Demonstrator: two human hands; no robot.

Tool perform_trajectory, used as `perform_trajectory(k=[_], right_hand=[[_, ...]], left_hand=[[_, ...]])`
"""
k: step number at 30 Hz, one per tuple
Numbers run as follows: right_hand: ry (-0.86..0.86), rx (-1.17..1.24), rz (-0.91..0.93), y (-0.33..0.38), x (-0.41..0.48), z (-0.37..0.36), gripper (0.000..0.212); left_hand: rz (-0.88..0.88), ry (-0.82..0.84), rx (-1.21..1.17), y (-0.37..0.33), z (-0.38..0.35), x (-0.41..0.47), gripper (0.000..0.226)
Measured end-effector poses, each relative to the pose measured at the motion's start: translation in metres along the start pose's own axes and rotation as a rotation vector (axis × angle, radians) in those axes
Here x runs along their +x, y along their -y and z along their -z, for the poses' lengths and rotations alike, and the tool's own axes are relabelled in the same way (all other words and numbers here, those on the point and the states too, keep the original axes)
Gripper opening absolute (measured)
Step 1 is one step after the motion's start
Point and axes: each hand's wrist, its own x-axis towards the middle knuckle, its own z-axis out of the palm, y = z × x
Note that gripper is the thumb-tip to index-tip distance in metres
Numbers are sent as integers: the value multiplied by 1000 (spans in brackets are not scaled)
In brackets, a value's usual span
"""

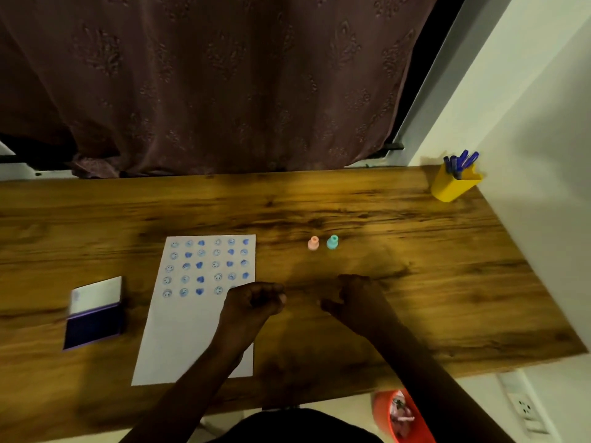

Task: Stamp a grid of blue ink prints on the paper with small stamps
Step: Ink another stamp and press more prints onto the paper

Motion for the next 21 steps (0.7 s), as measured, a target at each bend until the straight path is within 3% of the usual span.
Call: perform_trajectory(k=[2,6,8,13,17,21], right_hand=[[-23,-22,-30,1,-5,-9,46],[2,-59,-51,7,-7,-18,21],[-22,-12,-74,16,-6,-18,18],[-26,320,-45,61,-5,-5,22],[116,718,-123,116,-12,1,13],[238,816,-129,158,-14,-10,20]], left_hand=[[-1,21,-3,0,3,-1,25],[-4,47,-2,1,12,-5,24],[-7,51,-12,1,20,-8,20],[-28,62,-80,-2,40,-13,22],[-62,78,-198,-9,61,-17,37],[-113,60,-242,-9,88,-21,44]])
